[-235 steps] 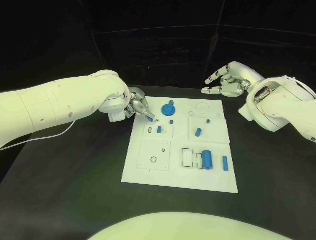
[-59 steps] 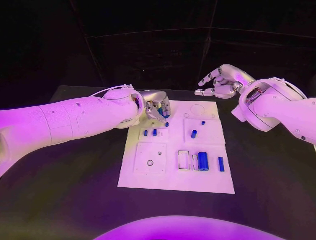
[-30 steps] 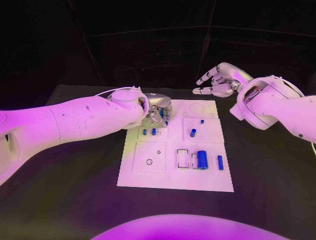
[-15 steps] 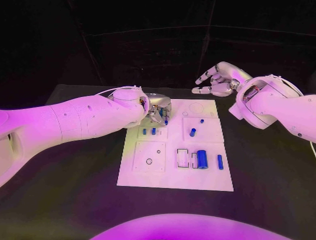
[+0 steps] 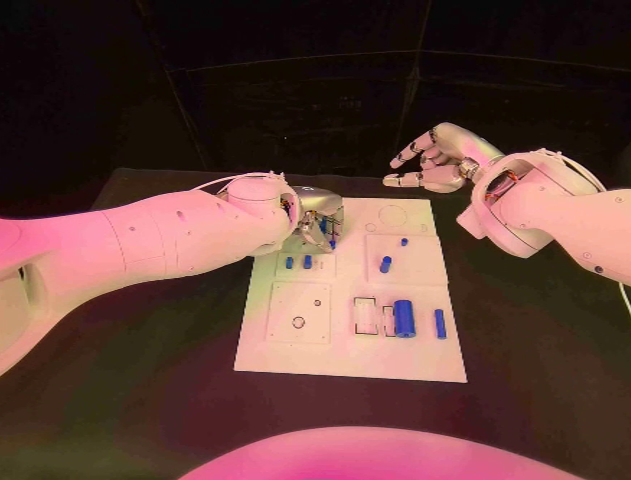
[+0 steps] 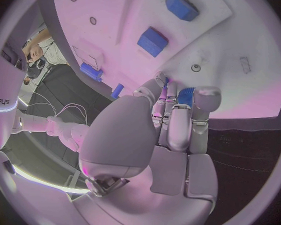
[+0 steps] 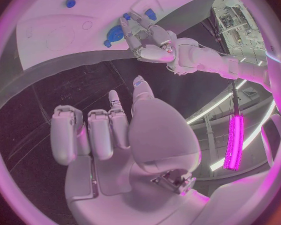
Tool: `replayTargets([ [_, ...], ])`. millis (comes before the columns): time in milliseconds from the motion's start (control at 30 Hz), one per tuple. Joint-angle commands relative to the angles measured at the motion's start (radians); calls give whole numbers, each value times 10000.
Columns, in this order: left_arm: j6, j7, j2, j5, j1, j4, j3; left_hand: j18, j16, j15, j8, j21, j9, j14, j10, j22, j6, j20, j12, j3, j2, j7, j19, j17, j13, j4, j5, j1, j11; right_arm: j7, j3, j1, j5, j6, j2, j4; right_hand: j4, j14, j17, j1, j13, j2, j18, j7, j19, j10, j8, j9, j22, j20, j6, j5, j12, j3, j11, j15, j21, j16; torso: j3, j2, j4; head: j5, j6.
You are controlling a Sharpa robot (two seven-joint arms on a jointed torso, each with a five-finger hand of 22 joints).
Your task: Assemble the parts on the task board
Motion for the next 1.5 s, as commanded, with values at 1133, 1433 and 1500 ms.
replayTargets([
  [1133, -885, 188, -183, 571, -80, 139, -34, -143, 164, -205, -296, 429, -133, 124, 1160, 486, 863, -200, -699, 1674, 255, -64, 104, -149, 35, -496, 1, -87, -197, 88, 6, 18, 6, -23, 4, 5, 45, 621, 598, 13, 1061, 64, 84, -3, -50, 16, 45, -14, 746, -21, -47, 64, -28, -48, -49, -52, -56, -28, -3, -2, 11, -39, 52],
  [1433, -1271, 393, -617, 1056, -78, 644, 159, -145, 181, -190, -387, 452, -157, 135, 1179, 523, 857, -197, -850, 1861, 143, -36, 111, -162, 30, -572, -1, -214, -171, 104, 6, 17, 6, -23, 9, -17, 50, 621, 596, 16, 1060, 73, 84, -4, -51, 15, 46, -14, 745, -22, -45, 67, -30, -50, -49, -52, -57, -29, -4, -11, 21, -9, 74],
  [1500, -1310, 409, -756, 1157, -78, 806, 243, -146, 187, -186, -405, 462, -162, 138, 1180, 536, 858, -195, -881, 1901, 125, -28, 115, -162, 30, -587, -1, -240, -164, 108, 6, 16, 6, -21, 13, -26, 50, 621, 596, 16, 1060, 73, 84, -4, -51, 15, 46, -14, 745, -22, -45, 67, -30, -50, -49, -52, -57, -29, -4, -8, 25, -1, 82],
])
